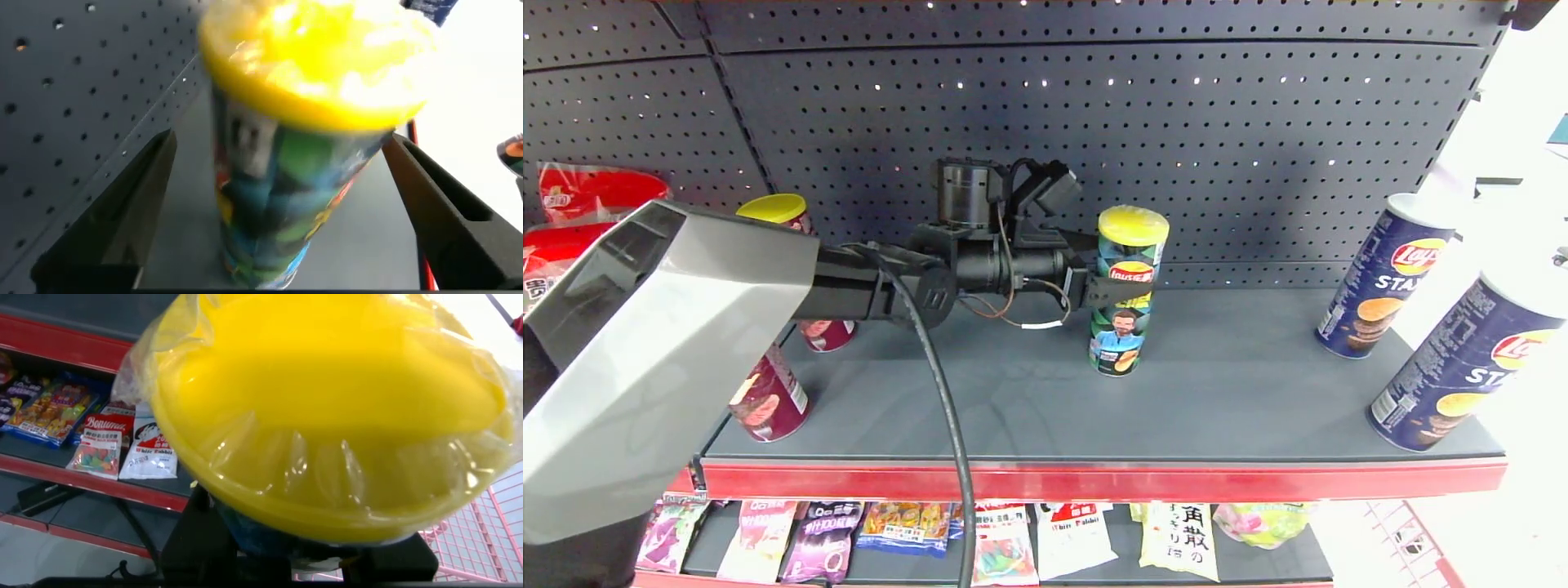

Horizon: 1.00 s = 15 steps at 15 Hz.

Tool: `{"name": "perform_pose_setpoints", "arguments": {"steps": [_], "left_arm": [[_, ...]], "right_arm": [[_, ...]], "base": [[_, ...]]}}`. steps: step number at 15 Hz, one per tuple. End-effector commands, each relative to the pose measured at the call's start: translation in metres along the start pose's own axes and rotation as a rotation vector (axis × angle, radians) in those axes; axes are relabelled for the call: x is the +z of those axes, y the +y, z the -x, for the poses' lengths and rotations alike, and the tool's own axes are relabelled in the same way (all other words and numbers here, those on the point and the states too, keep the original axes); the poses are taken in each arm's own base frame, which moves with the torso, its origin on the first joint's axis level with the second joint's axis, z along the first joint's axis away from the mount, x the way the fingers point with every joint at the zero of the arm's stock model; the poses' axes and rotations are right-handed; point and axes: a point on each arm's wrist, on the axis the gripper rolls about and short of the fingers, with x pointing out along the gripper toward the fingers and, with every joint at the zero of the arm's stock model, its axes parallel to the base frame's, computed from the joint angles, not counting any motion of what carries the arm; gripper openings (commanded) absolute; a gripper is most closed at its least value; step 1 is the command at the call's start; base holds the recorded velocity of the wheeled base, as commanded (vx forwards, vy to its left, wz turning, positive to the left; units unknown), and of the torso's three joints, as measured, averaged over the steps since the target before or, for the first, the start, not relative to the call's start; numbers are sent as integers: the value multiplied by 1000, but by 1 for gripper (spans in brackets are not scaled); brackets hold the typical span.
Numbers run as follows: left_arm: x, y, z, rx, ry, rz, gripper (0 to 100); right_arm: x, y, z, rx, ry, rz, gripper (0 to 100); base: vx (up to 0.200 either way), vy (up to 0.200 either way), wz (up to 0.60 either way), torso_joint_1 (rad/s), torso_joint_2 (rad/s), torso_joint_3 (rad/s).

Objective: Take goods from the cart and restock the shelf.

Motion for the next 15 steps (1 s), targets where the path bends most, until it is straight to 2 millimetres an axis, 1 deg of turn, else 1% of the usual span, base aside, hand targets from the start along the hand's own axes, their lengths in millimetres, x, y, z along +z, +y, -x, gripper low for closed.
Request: {"name": "perform_pose_setpoints", "arguments": {"steps": [1,5,6,9,12,14,15], "left_arm": [[2,0,-8,-11,-7,-8,100],[4,6,-15,-10,-16,-16,100],[4,8,-15,-8,-16,-16,0],[3,7,-15,-10,-5,-6,0],[6,6,-13,-8,-7,-8,0],[13,0,-5,-8,-6,-7,0],[17,-5,4,-8,11,9,0]], "right_arm": [[0,0,0,0,-2,1,0],[0,0,0,0,-2,1,0],[0,0,0,0,-2,1,0],[0,0,0,-1,-2,1,0],[0,0,0,-1,-2,1,0],[0,0,0,-1,0,-1,0],[0,0,0,-1,1,-1,0]], "base": [[0,0,0,0,0,0],[0,0,0,0,0,0],[0,0,0,0,0,0],[0,0,0,0,0,0],[0,0,0,0,0,0],[0,0,0,0,0,0],[0,0,0,0,0,0]]}}
